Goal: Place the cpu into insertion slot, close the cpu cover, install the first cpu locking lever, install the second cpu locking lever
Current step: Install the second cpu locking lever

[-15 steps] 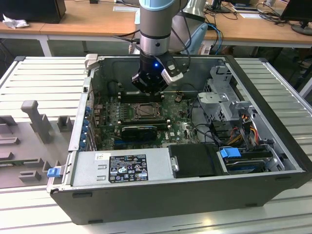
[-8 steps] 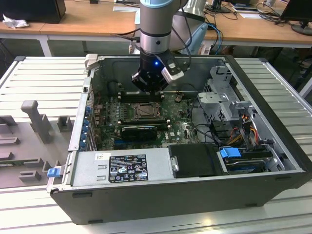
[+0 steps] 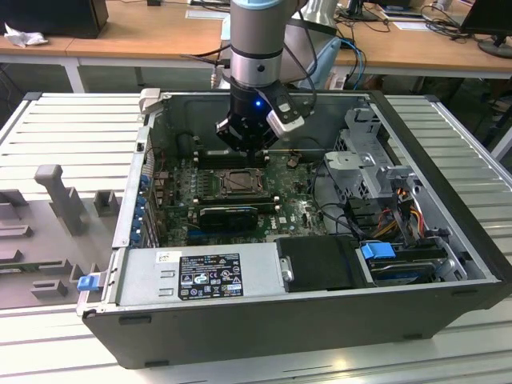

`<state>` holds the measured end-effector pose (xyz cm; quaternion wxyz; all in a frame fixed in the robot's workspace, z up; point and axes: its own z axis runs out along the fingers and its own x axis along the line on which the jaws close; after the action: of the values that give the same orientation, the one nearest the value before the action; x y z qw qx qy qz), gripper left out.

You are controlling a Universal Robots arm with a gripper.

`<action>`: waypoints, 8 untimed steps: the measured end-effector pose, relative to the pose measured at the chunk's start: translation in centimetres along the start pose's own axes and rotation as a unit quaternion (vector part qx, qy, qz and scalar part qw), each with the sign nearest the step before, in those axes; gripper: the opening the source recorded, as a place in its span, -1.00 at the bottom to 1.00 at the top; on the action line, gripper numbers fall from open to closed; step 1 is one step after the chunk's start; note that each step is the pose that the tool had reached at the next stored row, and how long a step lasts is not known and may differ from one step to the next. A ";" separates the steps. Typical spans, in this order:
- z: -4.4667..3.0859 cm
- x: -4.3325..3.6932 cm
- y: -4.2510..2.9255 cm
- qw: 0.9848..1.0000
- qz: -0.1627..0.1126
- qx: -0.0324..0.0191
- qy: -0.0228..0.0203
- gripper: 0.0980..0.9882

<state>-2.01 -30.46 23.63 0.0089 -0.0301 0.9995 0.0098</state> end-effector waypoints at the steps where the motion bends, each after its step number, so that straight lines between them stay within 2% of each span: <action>1: 0.00 0.01 -0.21 1.000 0.000 0.000 0.000 -0.98; 8: -0.03 0.07 -1.22 1.000 0.000 0.000 0.000 -0.98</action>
<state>-2.01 -31.68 23.63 0.0089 -0.0301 0.9995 0.0099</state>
